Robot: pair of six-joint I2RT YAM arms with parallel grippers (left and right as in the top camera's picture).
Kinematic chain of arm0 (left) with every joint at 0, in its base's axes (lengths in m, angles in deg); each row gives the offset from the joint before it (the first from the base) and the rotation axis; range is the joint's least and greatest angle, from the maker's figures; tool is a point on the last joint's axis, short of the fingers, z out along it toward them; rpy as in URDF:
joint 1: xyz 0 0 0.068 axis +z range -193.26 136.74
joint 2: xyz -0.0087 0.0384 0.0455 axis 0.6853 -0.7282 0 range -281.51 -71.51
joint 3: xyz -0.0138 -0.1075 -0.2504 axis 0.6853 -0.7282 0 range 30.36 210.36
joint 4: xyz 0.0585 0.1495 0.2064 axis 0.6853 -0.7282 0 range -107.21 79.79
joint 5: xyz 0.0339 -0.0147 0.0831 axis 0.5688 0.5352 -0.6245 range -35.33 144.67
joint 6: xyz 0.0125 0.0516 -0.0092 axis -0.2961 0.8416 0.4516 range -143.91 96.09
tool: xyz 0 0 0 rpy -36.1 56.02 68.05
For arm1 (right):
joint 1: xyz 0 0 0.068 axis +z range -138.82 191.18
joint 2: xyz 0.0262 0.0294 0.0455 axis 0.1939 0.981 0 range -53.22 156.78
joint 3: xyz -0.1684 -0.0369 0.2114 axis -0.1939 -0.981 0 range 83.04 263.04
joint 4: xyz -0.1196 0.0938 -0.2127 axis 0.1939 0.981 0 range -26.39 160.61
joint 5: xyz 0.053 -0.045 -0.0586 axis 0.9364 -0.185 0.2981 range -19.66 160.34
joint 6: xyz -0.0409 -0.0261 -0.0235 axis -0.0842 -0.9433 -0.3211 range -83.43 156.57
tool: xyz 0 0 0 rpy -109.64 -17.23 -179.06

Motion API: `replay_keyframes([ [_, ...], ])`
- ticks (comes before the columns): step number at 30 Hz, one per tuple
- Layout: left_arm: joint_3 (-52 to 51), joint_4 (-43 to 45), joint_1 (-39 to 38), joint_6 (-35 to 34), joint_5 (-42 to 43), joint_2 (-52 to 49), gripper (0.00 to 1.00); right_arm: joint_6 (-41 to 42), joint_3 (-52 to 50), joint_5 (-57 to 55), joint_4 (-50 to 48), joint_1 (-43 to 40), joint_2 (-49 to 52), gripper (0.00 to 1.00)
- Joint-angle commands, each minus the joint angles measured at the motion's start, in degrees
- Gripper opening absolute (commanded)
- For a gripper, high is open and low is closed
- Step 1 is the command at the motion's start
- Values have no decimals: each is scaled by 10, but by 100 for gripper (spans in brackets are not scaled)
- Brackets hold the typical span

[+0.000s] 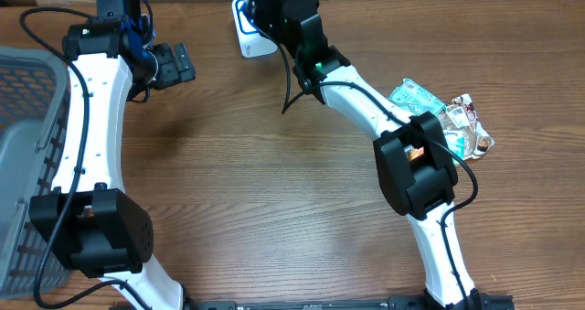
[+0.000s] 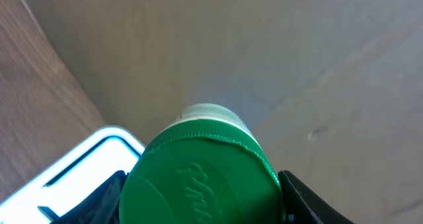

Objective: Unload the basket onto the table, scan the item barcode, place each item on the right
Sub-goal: 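Hold the jar in front of the scanner with the right gripper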

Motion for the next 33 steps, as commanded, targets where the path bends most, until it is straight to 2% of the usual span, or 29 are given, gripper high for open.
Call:
replay_keyframes([
  [1, 12, 1, -2, 11, -4, 2, 100, -19, 8, 22, -21, 4, 1, 32],
  [15, 12, 1, -2, 11, -4, 2, 99, -167, 8, 36, -88, 4, 56, 33],
  [30, 12, 1, -2, 11, -4, 2, 99, -166, 8, 41, -115, 7, 56, 34],
  [33, 12, 1, -2, 11, -4, 2, 99, -124, 8, 47, -115, 6, 37, 34],
])
